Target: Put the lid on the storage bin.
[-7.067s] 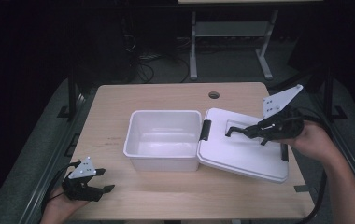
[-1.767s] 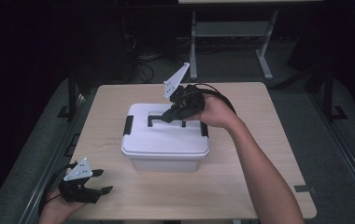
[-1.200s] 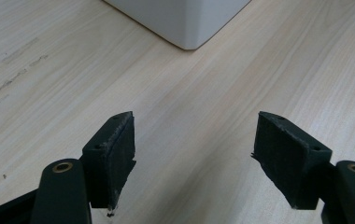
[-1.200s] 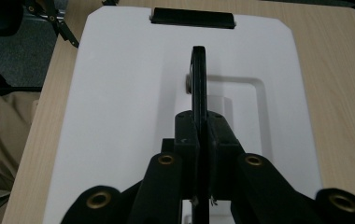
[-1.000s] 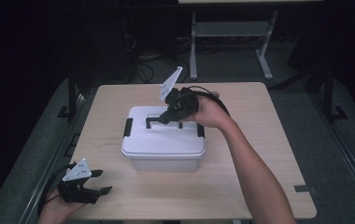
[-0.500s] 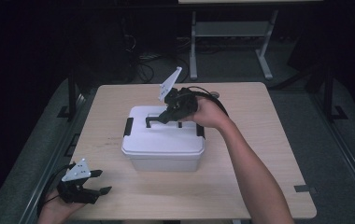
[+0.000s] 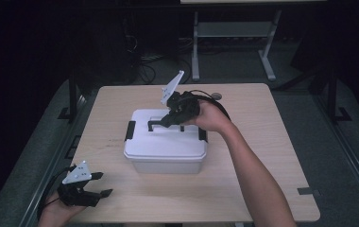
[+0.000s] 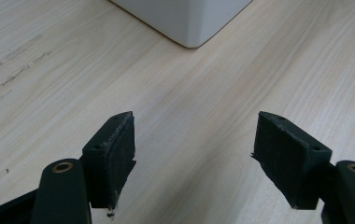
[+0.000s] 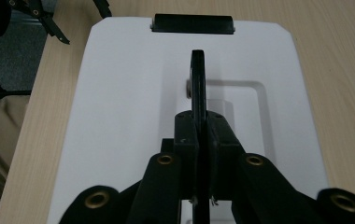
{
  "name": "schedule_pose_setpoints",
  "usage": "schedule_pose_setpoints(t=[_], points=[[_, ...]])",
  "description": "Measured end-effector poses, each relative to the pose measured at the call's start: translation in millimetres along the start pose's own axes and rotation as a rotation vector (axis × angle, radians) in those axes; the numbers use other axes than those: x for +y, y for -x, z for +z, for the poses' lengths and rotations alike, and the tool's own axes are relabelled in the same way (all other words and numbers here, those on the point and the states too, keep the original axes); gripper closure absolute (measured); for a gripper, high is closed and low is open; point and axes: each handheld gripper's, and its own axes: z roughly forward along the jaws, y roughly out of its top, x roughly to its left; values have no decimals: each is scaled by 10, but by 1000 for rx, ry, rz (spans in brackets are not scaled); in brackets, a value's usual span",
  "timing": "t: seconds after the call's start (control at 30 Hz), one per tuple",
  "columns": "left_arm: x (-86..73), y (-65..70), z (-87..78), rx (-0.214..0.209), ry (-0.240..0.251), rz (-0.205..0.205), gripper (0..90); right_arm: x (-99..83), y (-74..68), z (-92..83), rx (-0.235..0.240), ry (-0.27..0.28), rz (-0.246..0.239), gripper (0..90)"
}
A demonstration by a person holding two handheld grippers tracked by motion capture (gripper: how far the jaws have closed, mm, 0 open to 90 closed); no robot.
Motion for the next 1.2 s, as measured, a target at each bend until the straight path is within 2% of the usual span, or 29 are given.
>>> schedule_pose_setpoints(t=[0.37,0.73,1.2], points=[[-9,-6,-8,0,2,-7,290,-11,-11,-7,8,17,16,819],[1,14,4,3,-11,3,289,-17,-42,-75,25,41,27,728],[-7,14,-15,7,-10,4,288,-78,-67,-101,25,56,45,698]])
